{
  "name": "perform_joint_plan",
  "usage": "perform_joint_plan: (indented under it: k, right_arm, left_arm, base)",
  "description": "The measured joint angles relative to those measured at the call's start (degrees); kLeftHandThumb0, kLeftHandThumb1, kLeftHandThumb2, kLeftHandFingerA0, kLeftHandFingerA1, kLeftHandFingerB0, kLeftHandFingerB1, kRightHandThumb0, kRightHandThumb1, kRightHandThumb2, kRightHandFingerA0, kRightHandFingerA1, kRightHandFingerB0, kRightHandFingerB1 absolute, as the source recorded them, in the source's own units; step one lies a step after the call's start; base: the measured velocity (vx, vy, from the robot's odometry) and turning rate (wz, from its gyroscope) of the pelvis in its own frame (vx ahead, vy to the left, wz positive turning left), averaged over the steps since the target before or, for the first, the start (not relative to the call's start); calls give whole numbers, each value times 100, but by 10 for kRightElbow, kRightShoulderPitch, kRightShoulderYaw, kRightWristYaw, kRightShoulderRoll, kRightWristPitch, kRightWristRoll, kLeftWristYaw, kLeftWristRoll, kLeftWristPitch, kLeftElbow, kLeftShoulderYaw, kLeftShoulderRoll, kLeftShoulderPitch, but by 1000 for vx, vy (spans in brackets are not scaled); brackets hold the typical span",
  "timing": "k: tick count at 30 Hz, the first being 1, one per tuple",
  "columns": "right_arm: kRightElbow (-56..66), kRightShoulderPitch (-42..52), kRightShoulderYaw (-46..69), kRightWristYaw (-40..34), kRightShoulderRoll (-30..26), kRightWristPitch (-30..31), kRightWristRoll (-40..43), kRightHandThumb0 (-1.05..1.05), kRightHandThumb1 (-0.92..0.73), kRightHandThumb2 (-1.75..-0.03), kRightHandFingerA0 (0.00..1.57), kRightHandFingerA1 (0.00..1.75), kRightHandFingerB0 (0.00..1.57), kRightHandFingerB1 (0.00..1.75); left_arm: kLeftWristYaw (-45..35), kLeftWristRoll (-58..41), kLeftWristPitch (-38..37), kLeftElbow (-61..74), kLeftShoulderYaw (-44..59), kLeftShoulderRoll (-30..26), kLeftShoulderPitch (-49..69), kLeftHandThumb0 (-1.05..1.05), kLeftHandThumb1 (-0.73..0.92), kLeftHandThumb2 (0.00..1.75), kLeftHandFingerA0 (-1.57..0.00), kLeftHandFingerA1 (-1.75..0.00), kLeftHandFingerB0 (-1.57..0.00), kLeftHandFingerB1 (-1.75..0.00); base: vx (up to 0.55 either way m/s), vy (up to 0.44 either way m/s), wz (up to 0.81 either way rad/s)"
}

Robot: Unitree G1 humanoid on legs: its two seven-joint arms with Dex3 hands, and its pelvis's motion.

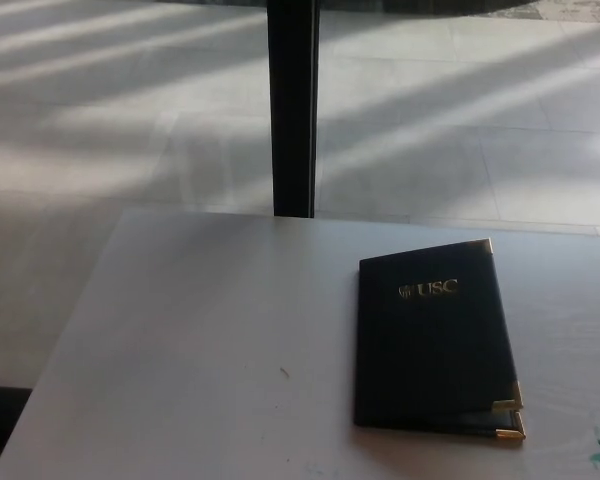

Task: There is a diary kept infront of the robot and the robot uses its right hand to grab its cover and puses it to the left to open it.

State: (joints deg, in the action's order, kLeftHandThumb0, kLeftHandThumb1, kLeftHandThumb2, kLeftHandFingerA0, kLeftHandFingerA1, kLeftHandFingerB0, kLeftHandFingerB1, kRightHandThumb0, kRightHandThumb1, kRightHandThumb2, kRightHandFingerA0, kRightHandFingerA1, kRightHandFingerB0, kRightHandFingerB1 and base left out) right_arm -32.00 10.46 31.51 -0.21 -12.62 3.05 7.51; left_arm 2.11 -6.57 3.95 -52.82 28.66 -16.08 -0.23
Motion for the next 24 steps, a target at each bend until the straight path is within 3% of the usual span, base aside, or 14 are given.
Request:
perform_joint_plan:
  k: [7, 10, 11, 14, 15, 16, 20, 21, 22, 23, 24]
  right_arm:
    - [59, -3, 96, -1, 3, 14, 60, -78, -92, -77, 41, 111, 36, 89]
    - [77, -7, 131, -4, 4, 24, 83, -71, -92, -84, 37, 116, 32, 90]
    - [80, -9, 140, -4, 4, 27, 89, -75, -92, -80, 46, 120, 36, 93]
    - [88, -21, 178, -12, 3, 38, 112, -72, -92, -81, 43, 126, 33, 96]
    - [91, -27, 192, -16, 3, 42, 120, -68, -82, -122, 60, 102, 35, 80]
    - [93, -31, 202, -19, 3, 45, 126, -69, -92, -81, 42, 126, 33, 99]
    - [104, -54, 249, -38, -1, 63, 157, -74, -92, -82, 40, 127, 27, 104]
    - [109, -60, 264, -46, -3, 70, 166, -76, -92, -82, 45, 132, 30, 104]
    - [113, -65, 274, -53, -5, 76, 173, -75, -92, -82, 39, 136, 26, 107]
    - [117, -70, 284, -60, -8, 82, 179, -79, -79, -119, 62, 106, 35, 83]
    - [122, -78, 296, -69, -11, 88, 187, -74, -78, -120, 63, 103, 35, 81]
  left_arm:
    - [14, -38, 0, 1, 89, -1, -24, -84, 92, 98, -37, -82, -34, -69]
    - [20, -52, 0, 0, 116, -1, -30, -85, 92, 102, -36, -82, -28, -67]
    - [22, -55, 0, 0, 122, -1, -31, -86, 92, 103, -34, -81, -26, -66]
    - [27, -65, 0, 0, 143, -1, -34, -85, 92, 101, -34, -82, -26, -66]
    - [28, -70, 0, 0, 150, -1, -34, -85, 92, 101, -34, -81, -25, -65]
    - [29, -73, 0, 0, 154, -1, -35, -86, 92, 102, -35, -82, -26, -66]
    - [34, -85, 0, 0, 173, -1, -36, -85, 92, 100, -37, -82, -29, -66]
    - [36, -88, 0, 0, 177, -1, -36, -80, 91, 124, -37, -79, -31, -67]
    - [37, -92, 0, 1, 179, -1, -35, -85, 92, 102, -36, -83, -26, -65]
    - [39, -95, 0, 1, 181, -1, -35, -85, 92, 103, -35, -81, -26, -65]
    - [40, -98, 0, 2, 184, -1, -35, -84, 92, 103, -35, -82, -26, -65]
  base:
    - [0, 0, 0]
    - [0, 0, 0]
    - [0, 0, 0]
    - [0, 0, 0]
    - [0, 0, 0]
    - [0, 0, 0]
    - [0, 0, 0]
    - [0, 0, 0]
    - [0, 0, 0]
    - [0, 0, 0]
    - [0, 0, 0]
